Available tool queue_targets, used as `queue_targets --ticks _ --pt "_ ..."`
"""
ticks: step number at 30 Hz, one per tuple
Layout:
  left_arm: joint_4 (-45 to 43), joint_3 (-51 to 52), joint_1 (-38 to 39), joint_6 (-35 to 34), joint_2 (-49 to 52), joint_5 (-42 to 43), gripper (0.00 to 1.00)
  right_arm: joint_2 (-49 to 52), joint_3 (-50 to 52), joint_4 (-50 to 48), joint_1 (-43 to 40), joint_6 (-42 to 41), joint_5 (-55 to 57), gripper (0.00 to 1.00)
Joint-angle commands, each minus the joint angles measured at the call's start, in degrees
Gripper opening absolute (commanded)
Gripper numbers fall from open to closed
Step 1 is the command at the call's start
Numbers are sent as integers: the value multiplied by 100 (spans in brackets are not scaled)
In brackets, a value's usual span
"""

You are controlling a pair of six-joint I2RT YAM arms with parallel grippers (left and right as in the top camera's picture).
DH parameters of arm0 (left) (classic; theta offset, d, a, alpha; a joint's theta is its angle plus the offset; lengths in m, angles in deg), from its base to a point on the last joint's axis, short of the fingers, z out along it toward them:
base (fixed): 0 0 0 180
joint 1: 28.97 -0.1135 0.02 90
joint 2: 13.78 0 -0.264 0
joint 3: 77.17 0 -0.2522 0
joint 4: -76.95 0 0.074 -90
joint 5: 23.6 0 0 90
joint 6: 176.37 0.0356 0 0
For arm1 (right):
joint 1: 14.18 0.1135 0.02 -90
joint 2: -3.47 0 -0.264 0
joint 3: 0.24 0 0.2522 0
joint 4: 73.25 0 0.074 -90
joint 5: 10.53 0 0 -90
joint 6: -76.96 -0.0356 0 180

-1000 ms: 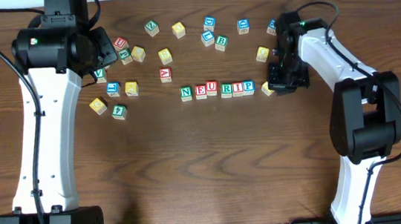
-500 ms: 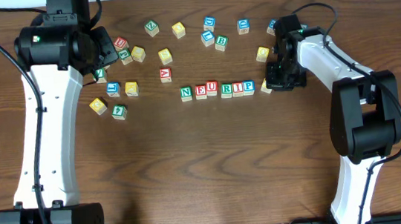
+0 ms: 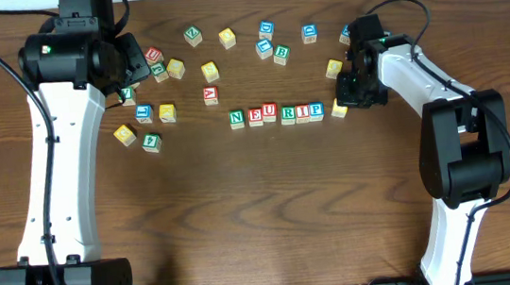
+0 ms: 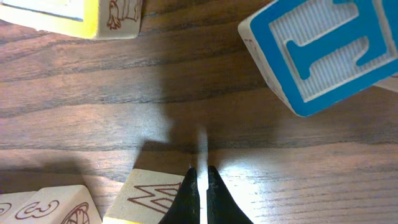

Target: Spell out NEURIPS

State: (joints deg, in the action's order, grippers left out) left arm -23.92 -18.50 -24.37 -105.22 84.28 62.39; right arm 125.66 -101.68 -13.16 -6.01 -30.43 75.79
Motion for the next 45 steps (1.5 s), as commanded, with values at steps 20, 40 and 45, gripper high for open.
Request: queue_targets --ticks 20,40,45 --pt "-26 52 -2 -157 490 55 40 -31 37 -330 247 404 -205 1" --pt "-28 52 -2 -157 492 52 40 -31 37 -358 426 785 -295 1" --pt "-33 52 -2 -157 492 52 39 -33 35 -481 426 782 -522 1"
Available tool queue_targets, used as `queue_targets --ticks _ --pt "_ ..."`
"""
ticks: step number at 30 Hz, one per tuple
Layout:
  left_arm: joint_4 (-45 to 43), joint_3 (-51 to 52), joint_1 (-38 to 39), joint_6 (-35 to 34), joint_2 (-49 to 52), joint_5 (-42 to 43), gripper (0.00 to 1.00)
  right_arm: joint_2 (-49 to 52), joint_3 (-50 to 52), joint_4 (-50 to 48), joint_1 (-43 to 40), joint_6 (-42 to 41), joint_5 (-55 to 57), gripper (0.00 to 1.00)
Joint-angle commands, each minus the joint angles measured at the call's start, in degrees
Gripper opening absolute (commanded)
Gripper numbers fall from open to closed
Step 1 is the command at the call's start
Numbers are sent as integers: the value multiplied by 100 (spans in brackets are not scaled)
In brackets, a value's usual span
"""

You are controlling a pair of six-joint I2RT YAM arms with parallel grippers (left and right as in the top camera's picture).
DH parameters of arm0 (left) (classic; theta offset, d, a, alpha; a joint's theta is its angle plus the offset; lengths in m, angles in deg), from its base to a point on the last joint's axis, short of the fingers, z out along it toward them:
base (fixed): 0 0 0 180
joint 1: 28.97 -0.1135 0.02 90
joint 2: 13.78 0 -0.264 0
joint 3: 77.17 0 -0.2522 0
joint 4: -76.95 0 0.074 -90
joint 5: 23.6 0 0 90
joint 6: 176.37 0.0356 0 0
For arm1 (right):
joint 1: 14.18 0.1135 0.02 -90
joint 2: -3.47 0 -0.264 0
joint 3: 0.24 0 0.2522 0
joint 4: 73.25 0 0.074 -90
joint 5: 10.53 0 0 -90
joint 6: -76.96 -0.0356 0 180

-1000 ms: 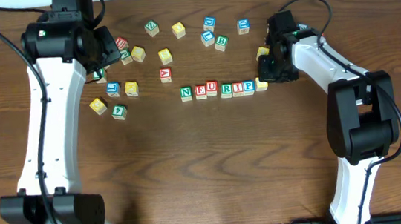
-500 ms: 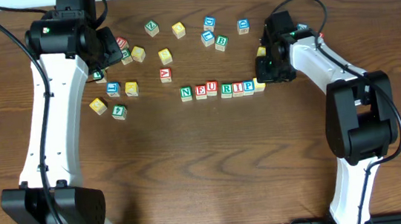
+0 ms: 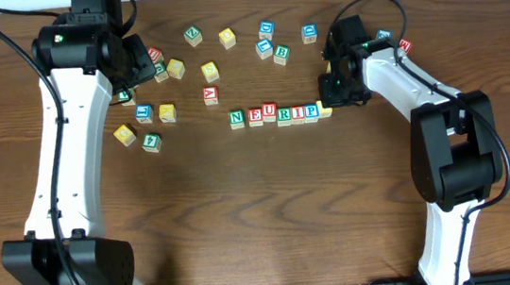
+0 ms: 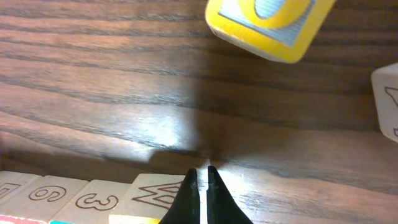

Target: Spell out NEURIPS

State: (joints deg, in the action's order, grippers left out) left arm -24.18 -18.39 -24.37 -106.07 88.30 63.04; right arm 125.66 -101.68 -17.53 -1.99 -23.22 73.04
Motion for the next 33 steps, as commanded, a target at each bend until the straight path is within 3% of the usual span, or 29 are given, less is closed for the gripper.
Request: queue_targets --ticks 1,11,18,23,33 --pt "-7 42 -2 -72 90 -13 39 -33 35 -39 26 61 -323 1" --pt "-2 42 -2 -72 90 -11 40 -39 13 37 46 -50 -310 1" --pt "-2 42 -2 -72 90 -13 39 -48 -697 527 7 -70 -249 1" --pt "-2 42 -2 -72 90 -11 39 -22 -774 358 35 -549 -208 1" --pt "2 42 -2 -72 90 -11 39 160 -654 243 267 -654 -205 1"
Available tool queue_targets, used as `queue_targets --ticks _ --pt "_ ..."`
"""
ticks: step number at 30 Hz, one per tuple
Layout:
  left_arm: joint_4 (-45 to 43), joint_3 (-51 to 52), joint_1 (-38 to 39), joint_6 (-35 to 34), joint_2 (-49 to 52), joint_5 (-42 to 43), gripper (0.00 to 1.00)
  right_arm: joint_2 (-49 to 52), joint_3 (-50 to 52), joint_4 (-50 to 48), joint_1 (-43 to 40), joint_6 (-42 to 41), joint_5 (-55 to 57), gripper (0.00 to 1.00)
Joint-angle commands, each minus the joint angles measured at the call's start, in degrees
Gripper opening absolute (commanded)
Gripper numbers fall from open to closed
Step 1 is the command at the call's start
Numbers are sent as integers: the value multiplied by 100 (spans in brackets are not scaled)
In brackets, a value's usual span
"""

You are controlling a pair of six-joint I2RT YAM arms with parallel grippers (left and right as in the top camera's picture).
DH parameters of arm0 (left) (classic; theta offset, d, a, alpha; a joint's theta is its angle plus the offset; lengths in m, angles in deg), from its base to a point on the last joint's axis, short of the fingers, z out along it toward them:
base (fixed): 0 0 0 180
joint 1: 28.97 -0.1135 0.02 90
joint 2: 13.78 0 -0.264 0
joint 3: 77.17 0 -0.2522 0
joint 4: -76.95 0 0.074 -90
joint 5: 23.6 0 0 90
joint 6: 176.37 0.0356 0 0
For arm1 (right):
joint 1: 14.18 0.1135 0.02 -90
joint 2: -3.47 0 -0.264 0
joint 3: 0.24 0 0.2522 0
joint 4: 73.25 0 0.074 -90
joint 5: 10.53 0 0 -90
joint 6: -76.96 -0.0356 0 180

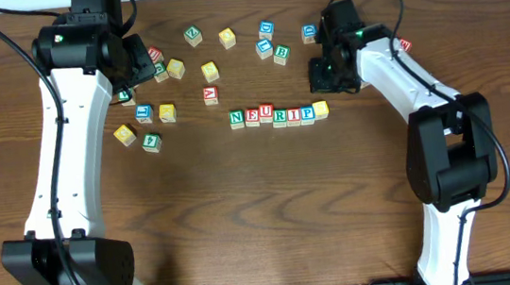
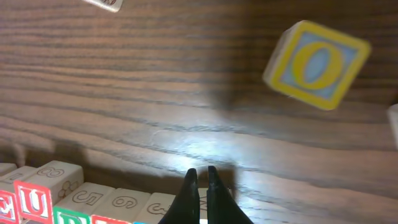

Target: Spell out NEURIPS

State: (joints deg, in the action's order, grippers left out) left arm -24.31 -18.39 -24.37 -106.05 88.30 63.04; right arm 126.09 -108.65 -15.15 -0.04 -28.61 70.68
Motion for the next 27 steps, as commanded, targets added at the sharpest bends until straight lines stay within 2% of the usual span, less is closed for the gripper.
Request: queue_targets --ticks 1,27 --pt "15 42 -2 -74 90 -11 39 116 61 2 76 -114 28 1" --pt "20 42 -2 -74 90 -11 40 118 264 208 173 -219 114 1"
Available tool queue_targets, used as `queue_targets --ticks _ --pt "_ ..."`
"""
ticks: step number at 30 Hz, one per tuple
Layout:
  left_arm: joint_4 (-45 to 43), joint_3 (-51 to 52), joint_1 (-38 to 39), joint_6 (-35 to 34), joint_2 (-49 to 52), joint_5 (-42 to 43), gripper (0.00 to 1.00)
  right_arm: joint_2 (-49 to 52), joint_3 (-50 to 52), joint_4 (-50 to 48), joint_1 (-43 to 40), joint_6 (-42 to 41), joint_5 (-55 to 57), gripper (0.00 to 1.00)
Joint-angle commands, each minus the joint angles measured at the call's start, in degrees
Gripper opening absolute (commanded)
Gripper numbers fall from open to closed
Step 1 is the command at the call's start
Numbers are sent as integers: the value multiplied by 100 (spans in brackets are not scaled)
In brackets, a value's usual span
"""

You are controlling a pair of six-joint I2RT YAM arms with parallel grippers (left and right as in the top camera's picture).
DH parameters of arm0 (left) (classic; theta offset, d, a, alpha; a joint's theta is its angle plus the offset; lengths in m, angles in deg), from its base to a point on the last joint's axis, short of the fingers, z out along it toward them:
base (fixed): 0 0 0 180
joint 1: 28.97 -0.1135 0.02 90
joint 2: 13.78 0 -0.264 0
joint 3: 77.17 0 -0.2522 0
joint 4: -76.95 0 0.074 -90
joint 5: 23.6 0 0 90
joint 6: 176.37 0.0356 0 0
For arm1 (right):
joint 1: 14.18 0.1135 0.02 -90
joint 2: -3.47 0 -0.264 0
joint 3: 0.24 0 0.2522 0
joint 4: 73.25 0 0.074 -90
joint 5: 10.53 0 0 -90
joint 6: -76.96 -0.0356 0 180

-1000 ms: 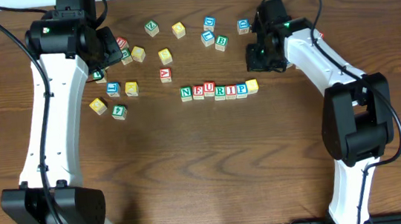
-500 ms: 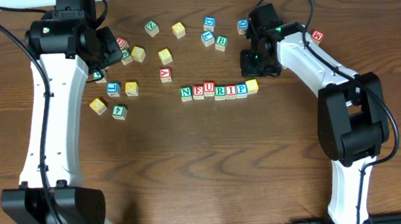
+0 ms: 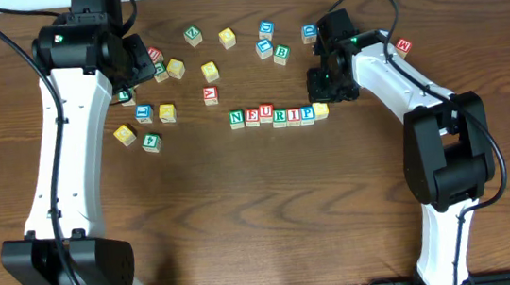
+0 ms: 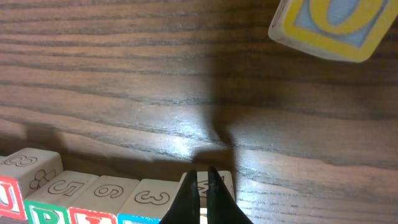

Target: Spell out NEURIPS

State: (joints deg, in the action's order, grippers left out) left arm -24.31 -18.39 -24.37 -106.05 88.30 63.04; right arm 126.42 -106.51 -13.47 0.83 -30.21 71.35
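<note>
A row of letter blocks (image 3: 271, 115) reads N E U R I P across the middle of the table. A yellow block (image 3: 321, 109) sits against its right end, just after the P. In the right wrist view this block (image 4: 226, 185) shows an engraved side face, beside numbered side faces of the row (image 4: 106, 193). My right gripper (image 3: 322, 96) is shut with nothing between its fingers, its tips (image 4: 203, 180) right over that yellow block. My left gripper (image 3: 138, 65) hangs over loose blocks at the far left; its jaws are hidden.
Several loose blocks (image 3: 210, 71) lie scattered behind the row, from far left to far right. A yellow O block (image 4: 329, 22) lies close behind the right gripper. A red block (image 3: 403, 46) sits far right. The table's front half is bare wood (image 3: 272, 217).
My right gripper has come closer to the row, its shut tips now over the yellow end block. The O block sits higher in the wrist view. The row and left arm are unchanged.
First the yellow block lay a little apart to the right of the P, with my shut right gripper against it. Then it stood touching the row's right end. After that the gripper was slightly back from it, and now it is over it again.
</note>
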Motion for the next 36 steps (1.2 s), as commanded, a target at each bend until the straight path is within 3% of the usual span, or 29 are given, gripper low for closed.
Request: queue_targets --ticks 1,36 --pt "20 42 -2 -74 90 -11 40 85 50 50 92 -59 46 1" --pt "52 42 -2 -74 90 -13 39 85 48 157 103 315 44 1"
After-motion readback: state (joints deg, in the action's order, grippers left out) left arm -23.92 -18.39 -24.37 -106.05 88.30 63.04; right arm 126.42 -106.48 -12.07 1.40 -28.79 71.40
